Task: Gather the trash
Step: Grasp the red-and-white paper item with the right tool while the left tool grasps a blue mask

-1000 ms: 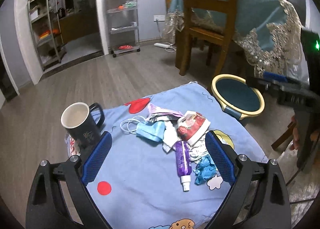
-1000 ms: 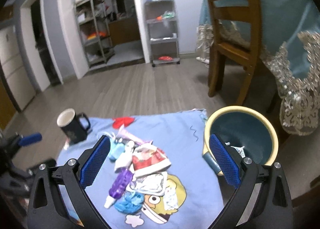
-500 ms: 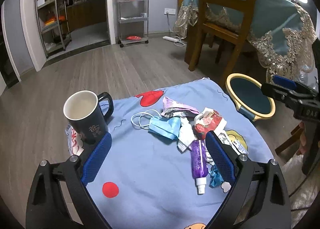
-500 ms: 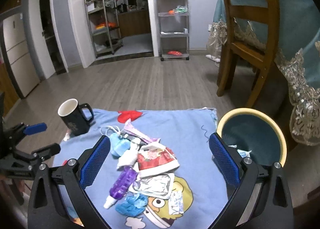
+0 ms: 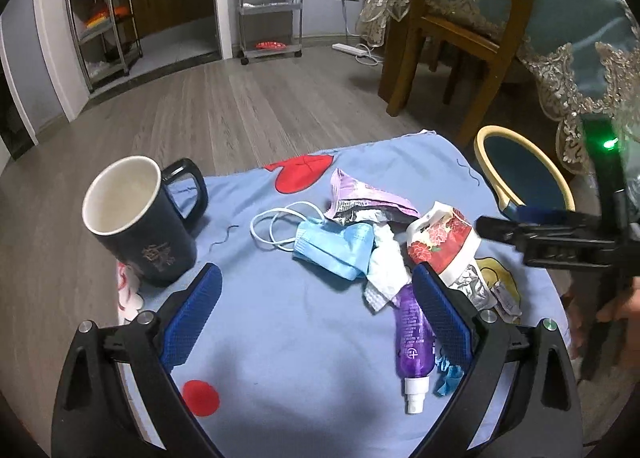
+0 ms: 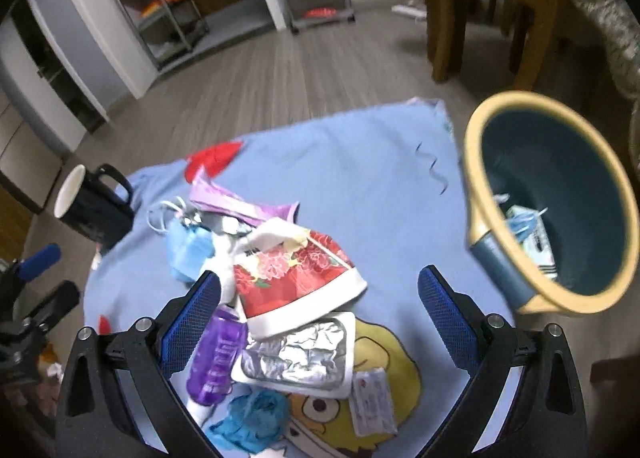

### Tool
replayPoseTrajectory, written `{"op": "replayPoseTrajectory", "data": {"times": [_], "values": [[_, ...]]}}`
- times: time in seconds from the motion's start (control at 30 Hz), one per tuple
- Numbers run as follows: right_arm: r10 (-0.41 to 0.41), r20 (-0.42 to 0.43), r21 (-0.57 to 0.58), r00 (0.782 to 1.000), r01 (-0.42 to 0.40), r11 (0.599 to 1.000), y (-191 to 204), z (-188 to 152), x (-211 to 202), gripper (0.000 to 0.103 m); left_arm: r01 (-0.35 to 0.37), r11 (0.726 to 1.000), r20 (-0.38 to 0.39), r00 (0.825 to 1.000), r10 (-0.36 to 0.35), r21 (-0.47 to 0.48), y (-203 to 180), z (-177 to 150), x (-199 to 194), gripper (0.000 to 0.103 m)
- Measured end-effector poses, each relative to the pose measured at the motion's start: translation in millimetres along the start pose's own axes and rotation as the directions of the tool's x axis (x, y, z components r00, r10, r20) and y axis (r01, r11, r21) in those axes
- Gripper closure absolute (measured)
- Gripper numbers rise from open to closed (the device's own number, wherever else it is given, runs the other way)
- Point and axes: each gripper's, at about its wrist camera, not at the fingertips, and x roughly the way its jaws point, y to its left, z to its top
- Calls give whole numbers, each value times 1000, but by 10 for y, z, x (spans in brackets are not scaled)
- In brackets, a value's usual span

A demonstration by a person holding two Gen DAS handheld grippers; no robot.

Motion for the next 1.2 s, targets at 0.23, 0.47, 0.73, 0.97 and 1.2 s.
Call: {"op": "replayPoseTrajectory", "data": {"times": [0.23, 0.47, 0.73, 0.97, 1.2], "values": [[3, -82, -49, 997, -7, 999, 76, 18, 437, 5, 12, 999, -29, 1000, -13, -42, 3, 15, 120, 9], [24, -139, -41, 990, -30, 999, -3, 37, 631, 5, 11, 1000, -44, 999, -12, -29, -66, 30, 171, 9], [165, -110, -18, 980, -168, 986, 2, 31, 389, 15, 10, 1000, -56, 998, -11, -23, -128, 49, 223, 9], [319, -101, 31, 942, -317, 948, -18, 54, 189, 63, 5, 1000, -63, 998, -5, -9, -171, 37, 240, 9], [318, -154, -91, 935, -334, 938, 306, 33, 241, 85, -3, 999, -81, 997, 1, -35, -93, 22, 265, 9]]}}
